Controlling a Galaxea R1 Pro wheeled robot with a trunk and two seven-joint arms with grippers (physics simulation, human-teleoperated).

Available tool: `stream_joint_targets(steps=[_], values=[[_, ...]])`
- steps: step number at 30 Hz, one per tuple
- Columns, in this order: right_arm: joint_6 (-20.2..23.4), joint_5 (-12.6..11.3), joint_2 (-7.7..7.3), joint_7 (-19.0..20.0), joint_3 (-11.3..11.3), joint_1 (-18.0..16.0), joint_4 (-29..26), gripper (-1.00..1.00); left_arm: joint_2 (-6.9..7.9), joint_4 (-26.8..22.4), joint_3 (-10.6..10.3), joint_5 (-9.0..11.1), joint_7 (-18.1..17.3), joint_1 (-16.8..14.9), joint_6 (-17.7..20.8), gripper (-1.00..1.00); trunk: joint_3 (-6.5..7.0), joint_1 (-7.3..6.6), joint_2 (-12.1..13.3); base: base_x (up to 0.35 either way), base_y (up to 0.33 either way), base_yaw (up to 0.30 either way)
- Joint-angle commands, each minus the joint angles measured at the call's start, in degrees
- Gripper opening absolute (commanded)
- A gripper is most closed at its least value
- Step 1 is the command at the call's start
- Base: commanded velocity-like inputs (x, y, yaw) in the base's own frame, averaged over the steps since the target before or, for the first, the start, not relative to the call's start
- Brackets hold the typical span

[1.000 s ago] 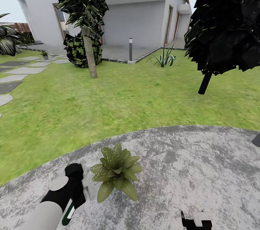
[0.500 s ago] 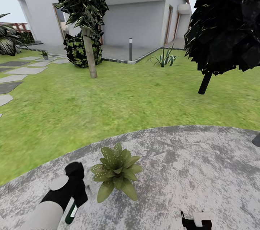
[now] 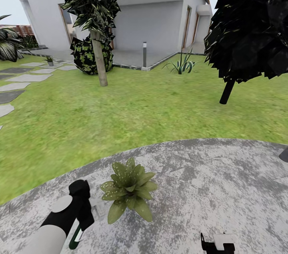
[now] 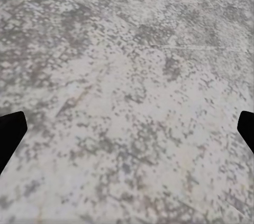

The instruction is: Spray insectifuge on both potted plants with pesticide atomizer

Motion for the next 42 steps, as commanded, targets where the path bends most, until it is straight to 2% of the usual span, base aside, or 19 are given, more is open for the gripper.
stream_joint_targets(steps=[1,2,5,7,8,10,13,16,18,25,29,32,38,42], values=[[-0.14,0.61,0.0,-0.34,-0.25,-0.04,0.08,1.0,0.08,0.04,0.06,-0.28,-0.39,-0.01,0.6,-1.0,-0.05,-0.01,-0.02,0.0,0.0,0.0],[-0.14,0.61,0.0,-0.34,-0.25,-0.04,0.08,1.0,0.19,0.09,0.06,-0.28,-0.35,0.01,0.58,-1.0,-0.05,-0.01,-0.02,0.0,0.0,0.0],[-0.15,0.61,0.0,-0.34,-0.25,-0.04,0.08,1.0,1.86,0.38,0.07,0.16,-0.23,0.07,0.58,-1.0,-0.05,-0.01,-0.02,0.0,0.0,0.0],[-0.15,0.61,0.0,-0.34,-0.25,-0.04,0.08,1.0,2.79,0.64,0.07,1.63,-0.27,0.27,0.41,-1.0,-0.05,-0.01,-0.02,0.0,0.0,0.0],[-0.14,0.61,0.0,-0.34,-0.25,-0.04,0.08,1.0,3.04,0.47,0.07,3.26,-0.29,0.34,-0.35,-1.0,-0.05,-0.01,-0.02,0.0,0.0,0.0],[-0.14,0.61,0.0,-0.34,-0.25,-0.04,0.08,1.0,2.96,0.12,-0.01,4.66,-0.38,0.31,-1.23,-1.0,-0.05,-0.01,-0.02,0.0,0.0,0.0],[-0.14,0.61,0.0,-0.34,-0.25,-0.04,0.08,1.0,1.99,-0.4,-0.29,5.33,-0.57,-0.31,-1.56,-1.0,-0.05,-0.01,-0.02,0.0,0.0,0.0],[-0.14,0.61,0.0,-0.34,-0.25,-0.04,0.08,1.0,0.28,-0.56,-0.39,5.12,-0.48,-0.59,-1.63,-1.0,-0.05,-0.01,-0.02,0.0,0.0,0.0],[-0.14,0.61,0.0,-0.34,-0.25,-0.04,0.08,1.0,-0.36,-0.59,-0.57,4.79,-0.18,-0.45,-1.67,-1.0,-0.05,-0.01,-0.02,0.0,0.0,0.0],[-0.14,0.61,0.0,-0.34,-0.25,-0.04,0.08,1.0,0.67,-0.11,-0.64,4.56,0.27,0.34,-1.91,-1.0,-0.05,-0.01,-0.02,0.0,0.0,0.0],[-0.14,0.61,0.0,-0.34,-0.25,-0.04,0.08,1.0,2.35,0.48,-0.46,4.7,0.39,1.4,-1.95,-1.0,-0.05,-0.01,-0.02,0.0,0.0,0.0],[-0.14,0.61,0.0,-0.34,-0.25,-0.04,0.08,1.0,2.65,0.46,-0.38,4.74,0.4,2.55,-1.95,-1.0,-0.05,-0.01,-0.02,0.0,0.0,0.0],[-0.14,0.61,0.0,-0.34,-0.25,-0.04,0.14,1.0,1.7,-0.31,-0.71,4.78,0.41,2.64,-1.95,-1.0,-0.05,-0.01,-0.02,0.0,0.0,0.0],[-0.14,0.61,0.0,-0.34,-0.25,-0.04,0.14,1.0,0.08,-0.5,-2.82,4.75,0.33,2.16,-1.97,-1.0,-0.05,-0.01,-0.02,0.0,0.0,0.0]])
